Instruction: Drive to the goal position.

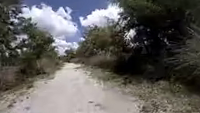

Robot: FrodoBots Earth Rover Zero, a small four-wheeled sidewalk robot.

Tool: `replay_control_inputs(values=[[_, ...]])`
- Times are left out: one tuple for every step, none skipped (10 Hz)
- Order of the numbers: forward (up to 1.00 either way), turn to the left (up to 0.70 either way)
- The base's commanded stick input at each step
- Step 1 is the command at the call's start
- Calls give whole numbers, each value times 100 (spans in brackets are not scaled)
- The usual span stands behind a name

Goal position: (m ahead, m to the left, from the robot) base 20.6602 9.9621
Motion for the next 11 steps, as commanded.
replay_control_inputs(values=[[70, 3], [70, 0], [70, 0], [70, 0], [70, 0], [70, 0], [70, 9], [70, 35], [70, 35], [70, 35], [70, 4]])
